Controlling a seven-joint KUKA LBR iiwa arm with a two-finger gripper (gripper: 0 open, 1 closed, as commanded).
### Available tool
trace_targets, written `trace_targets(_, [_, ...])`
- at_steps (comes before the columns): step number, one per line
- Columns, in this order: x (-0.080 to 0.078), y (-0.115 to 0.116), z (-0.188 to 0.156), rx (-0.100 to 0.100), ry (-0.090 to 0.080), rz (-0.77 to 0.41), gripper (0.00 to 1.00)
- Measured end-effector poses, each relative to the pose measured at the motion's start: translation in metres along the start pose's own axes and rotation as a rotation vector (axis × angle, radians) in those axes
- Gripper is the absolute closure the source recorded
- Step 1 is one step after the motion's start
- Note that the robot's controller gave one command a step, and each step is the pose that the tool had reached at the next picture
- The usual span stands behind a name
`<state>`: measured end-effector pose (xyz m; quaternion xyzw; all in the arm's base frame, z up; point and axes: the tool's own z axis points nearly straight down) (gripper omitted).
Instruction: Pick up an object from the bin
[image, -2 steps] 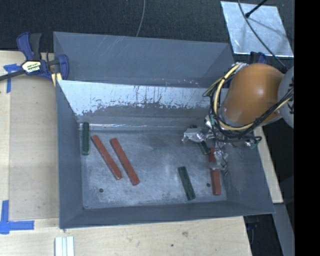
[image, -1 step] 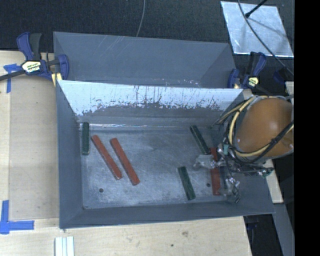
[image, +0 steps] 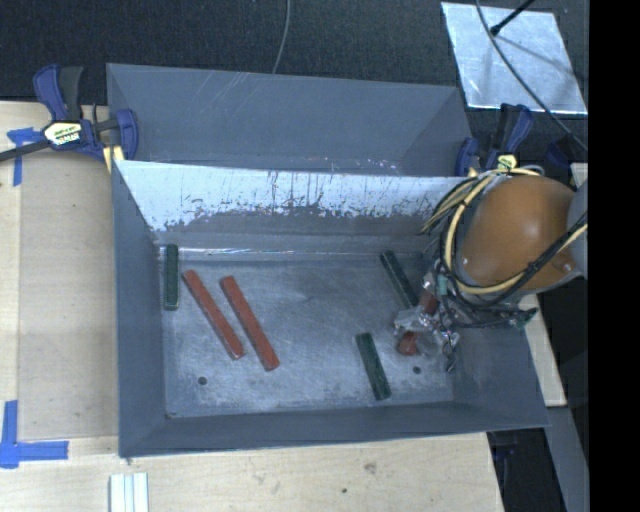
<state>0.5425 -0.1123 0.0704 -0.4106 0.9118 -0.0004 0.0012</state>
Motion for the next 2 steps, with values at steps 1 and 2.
trace_targets(1, [0.000, 0.000, 0.000, 0.000, -0.001, 0.001, 1.00])
trace_targets(2, [0.018, 0.032, -0.132, 0.000, -0.001, -0.029, 1.00])
